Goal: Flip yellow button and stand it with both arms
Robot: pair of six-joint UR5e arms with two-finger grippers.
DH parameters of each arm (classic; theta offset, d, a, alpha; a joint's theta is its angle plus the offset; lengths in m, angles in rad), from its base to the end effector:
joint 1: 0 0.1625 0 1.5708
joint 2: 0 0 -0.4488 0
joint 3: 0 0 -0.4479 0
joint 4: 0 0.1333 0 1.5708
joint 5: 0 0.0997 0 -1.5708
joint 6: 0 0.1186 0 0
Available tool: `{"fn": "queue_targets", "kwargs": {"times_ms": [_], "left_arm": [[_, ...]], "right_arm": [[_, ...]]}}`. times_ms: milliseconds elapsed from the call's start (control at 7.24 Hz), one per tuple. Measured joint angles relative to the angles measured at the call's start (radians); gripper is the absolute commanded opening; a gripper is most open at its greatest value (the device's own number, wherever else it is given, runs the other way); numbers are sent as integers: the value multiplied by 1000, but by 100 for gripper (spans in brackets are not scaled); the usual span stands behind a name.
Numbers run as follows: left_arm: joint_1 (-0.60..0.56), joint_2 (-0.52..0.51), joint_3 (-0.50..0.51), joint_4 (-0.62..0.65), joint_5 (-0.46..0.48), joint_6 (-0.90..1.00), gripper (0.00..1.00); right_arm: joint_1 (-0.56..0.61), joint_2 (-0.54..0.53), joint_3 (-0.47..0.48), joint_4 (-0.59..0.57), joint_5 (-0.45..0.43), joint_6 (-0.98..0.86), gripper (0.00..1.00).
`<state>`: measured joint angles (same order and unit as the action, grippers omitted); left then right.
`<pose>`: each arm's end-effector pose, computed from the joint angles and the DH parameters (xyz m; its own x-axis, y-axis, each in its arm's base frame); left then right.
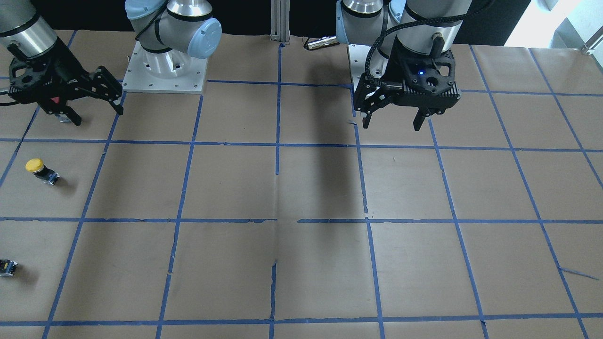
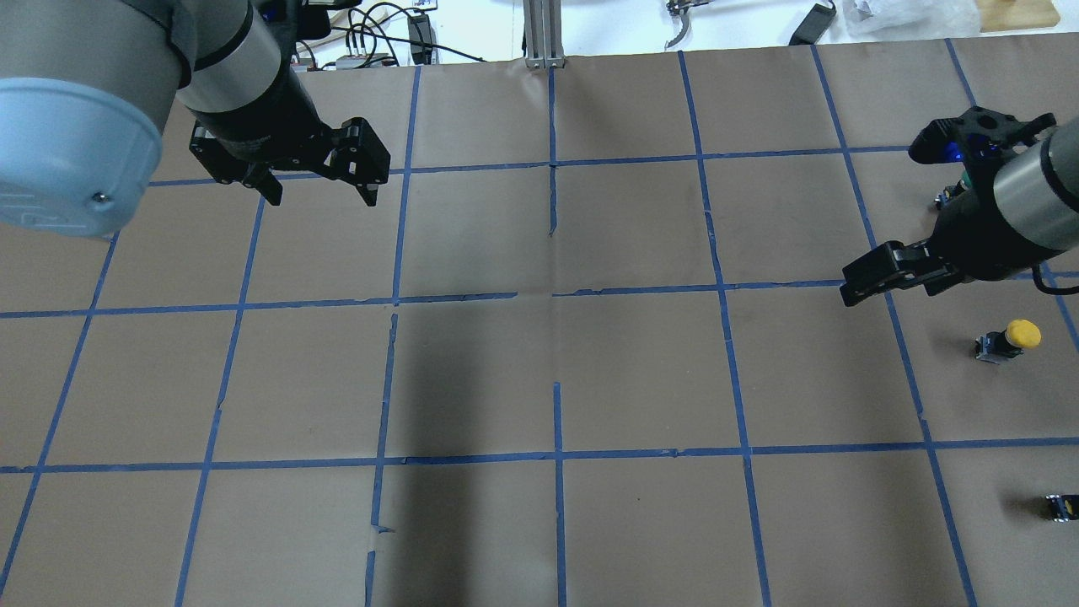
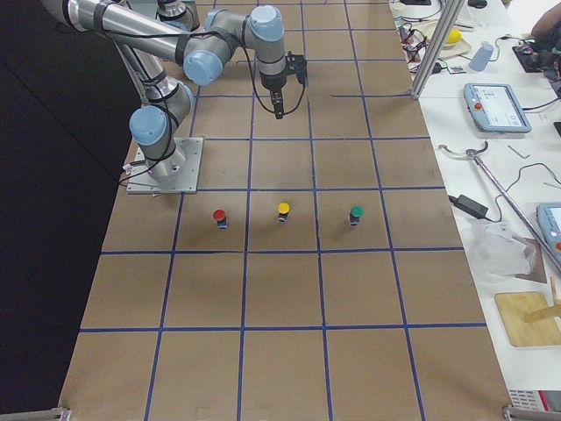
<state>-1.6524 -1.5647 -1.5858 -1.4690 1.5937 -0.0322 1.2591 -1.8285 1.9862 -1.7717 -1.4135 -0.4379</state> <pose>-0.1754 -0.5429 0.4985 -0.9987 0.0474 -0.0198 0.0490 0.9944 -0.0934 0.0119 -0.4584 0.4134 -0.9832 -0.1347 -0.1234 -0.1220 0.9869 -0.1055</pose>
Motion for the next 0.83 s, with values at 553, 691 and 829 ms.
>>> {"fn": "queue_targets", "kwargs": {"times_ms": [553,691,829], "left_arm": [[0,3,-3,-1,1,0,100],[0,4,-3,-1,1,0,100],[0,4,-3,-1,1,0,100]], "right_arm": [[215,88,-125,39,-79,282,100],[275,106,-185,89,-125,352,100],[315,115,-262,184,-147,408,100]]}}
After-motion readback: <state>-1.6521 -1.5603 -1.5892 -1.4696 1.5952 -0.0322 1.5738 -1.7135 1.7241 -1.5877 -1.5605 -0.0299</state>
